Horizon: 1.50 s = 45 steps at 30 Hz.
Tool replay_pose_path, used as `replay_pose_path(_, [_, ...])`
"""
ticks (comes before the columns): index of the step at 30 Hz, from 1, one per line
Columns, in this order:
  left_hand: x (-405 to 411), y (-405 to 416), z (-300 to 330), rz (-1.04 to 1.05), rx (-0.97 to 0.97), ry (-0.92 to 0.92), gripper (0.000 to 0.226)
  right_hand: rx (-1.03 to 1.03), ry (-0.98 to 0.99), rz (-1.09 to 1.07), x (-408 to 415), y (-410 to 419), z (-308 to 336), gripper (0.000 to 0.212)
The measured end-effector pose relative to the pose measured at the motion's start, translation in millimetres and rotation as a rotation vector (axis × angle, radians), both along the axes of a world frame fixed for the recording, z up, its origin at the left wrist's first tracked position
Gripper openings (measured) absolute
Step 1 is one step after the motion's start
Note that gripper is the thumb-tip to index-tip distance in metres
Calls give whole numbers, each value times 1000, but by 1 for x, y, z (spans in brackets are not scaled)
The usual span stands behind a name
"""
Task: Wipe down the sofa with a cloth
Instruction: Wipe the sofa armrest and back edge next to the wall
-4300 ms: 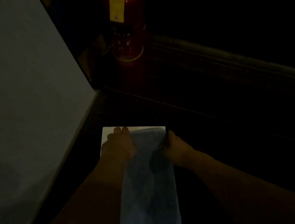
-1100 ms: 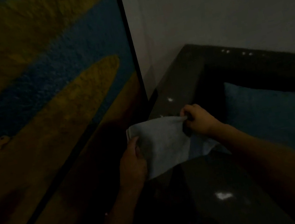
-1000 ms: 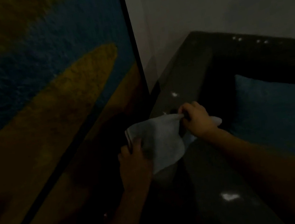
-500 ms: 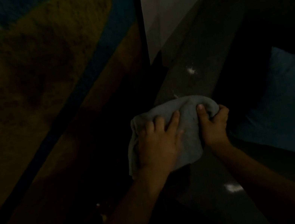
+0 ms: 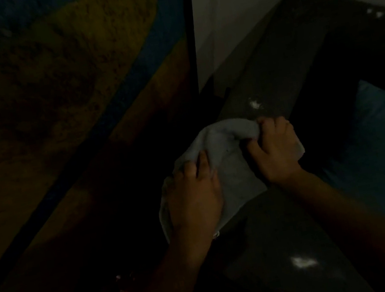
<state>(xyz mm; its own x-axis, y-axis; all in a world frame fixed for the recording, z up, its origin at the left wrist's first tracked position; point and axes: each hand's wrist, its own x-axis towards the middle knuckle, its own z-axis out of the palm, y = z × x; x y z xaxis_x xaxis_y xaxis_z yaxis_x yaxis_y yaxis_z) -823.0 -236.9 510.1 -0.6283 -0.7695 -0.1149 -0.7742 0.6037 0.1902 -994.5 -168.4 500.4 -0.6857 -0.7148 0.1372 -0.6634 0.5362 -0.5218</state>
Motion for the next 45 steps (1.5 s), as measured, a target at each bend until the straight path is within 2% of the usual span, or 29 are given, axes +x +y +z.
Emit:
replay_pose_path(2, [-4, 16, -3, -117, -132, -7, 54, -78, -94, 25, -16, 12, 1, 31])
replay_pose_path(4, [-21, 29, -12, -272, -205, 49, 49, -160, -303, -182, -35, 21, 2, 20])
replay_pose_path(6, [-42, 29, -17, -357, -252, 98, 49, -180, -439, -355, -52, 23, 1, 22])
replay_pose_path(8, [-55, 14, -15, -341, -278, 121, 51, -169, -372, -373, -67, 12, 4, 20])
replay_pose_path(11, [-47, -10, -11, -192, -223, 118, 51, -153, -181, -295, -75, -26, 10, 15])
replay_pose_path(14, [-25, -22, -14, 40, -47, 96, 52, -128, 32, 0, -56, -59, 5, 22])
replay_pose_path(15, [-16, -20, -16, 76, -50, 86, 52, -104, 100, 106, -46, -65, 2, 23])
replay_pose_path(17, [0, -9, -17, 58, -147, 52, 51, -108, 218, 226, -31, -67, -5, 26])
replay_pose_path(19, [5, 11, -14, -16, -204, 61, 51, -57, 288, 209, -28, -55, -10, 38])
replay_pose_path(21, [-2, 28, -11, -131, -219, 80, 52, 56, 241, 88, -33, -33, -14, 58])
replay_pose_path(23, [-20, 28, -13, -218, -227, 77, 51, 74, 49, -27, -39, -17, -16, 75])
replay_pose_path(25, [-32, 17, -15, -267, -223, 105, 49, 84, -11, -41, -42, -16, -15, 82])
replay_pose_path(29, [-27, -5, -8, -255, -256, 215, 39, 229, 108, 38, -42, -40, -11, 69])
replay_pose_path(31, [-19, -15, -6, -134, -85, 228, 41, 283, 175, 111, -39, -56, -9, 63])
replay_pose_path(33, [-2, -19, -9, 23, 76, 228, 46, 263, 228, 270, -24, -72, -9, 61])
replay_pose_path(36, [29, -5, -14, 113, 1, 178, 42, 177, 180, 489, 3, -80, -6, 56])
replay_pose_path(38, [30, 7, -8, 30, -149, 184, 39, 34, 36, 405, -7, -70, 2, 56])
replay_pose_path(40, [8, 11, -3, -156, -202, 259, 42, -24, 24, 175, -39, -57, 6, 63])
replay_pose_path(43, [-45, 12, -3, -385, -203, 165, 72, 249, 40, -64, -99, -38, 3, 66])
replay_pose_path(45, [-72, 8, -10, -480, -207, 100, 81, 389, 26, -70, -121, -32, -7, 65])
